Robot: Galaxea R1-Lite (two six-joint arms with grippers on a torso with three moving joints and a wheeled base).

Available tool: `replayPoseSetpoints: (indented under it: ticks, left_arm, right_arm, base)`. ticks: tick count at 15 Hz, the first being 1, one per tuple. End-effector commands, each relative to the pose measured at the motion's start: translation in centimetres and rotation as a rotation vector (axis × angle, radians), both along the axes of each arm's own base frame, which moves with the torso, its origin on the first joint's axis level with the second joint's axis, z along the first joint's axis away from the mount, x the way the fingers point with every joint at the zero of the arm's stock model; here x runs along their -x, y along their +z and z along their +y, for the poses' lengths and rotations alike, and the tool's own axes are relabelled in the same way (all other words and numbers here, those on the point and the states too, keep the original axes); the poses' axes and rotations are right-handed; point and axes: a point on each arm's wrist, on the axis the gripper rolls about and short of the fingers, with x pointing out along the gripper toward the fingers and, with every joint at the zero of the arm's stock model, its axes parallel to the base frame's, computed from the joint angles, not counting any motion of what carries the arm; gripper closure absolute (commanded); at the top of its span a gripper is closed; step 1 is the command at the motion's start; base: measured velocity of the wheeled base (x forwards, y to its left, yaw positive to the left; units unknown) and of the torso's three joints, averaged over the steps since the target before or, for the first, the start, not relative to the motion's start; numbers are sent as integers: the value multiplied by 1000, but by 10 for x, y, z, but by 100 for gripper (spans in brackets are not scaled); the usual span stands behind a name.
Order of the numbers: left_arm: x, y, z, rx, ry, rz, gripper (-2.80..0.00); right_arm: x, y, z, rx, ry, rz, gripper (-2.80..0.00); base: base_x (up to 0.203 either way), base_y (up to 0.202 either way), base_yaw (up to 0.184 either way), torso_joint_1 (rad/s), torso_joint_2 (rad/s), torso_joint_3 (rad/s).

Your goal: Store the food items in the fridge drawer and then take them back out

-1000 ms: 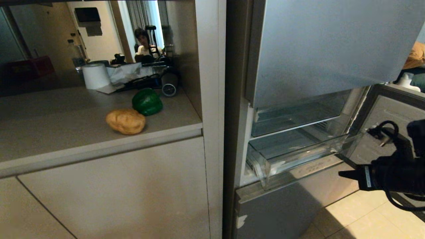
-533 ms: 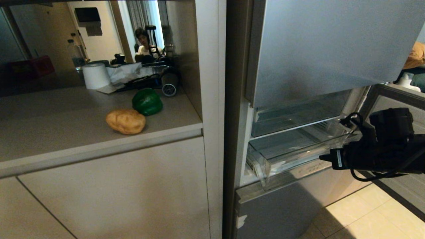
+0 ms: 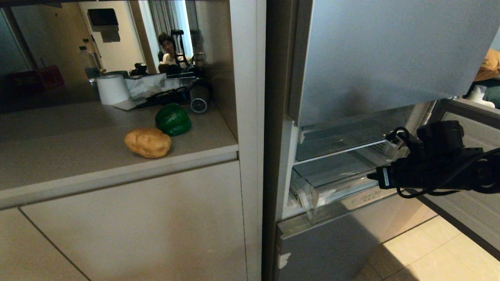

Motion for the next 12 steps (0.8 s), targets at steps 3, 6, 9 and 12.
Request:
replayPoseSetpoints:
  ticks: [3,6,9,12]
  left_arm:
    - [0,0,0,0,0,-1,0]
    - [0,0,0,0,0,-1,0]
    - [0,0,0,0,0,-1,0]
    - [0,0,0,0,0,-1,0]
  right_arm:
    - [-23,-8,0,14,7,-3,0]
    - [-39,-11,0,18,5,-18,0]
    - [-54,-14,0,21,7,-32,0]
    - [-66,-20,0,29,12,-34,0]
  base:
    - [0,0,0,0,0,0]
    - [0,0,0,0,0,0]
    - [0,0,0,0,0,0]
    - [0,0,0,0,0,0]
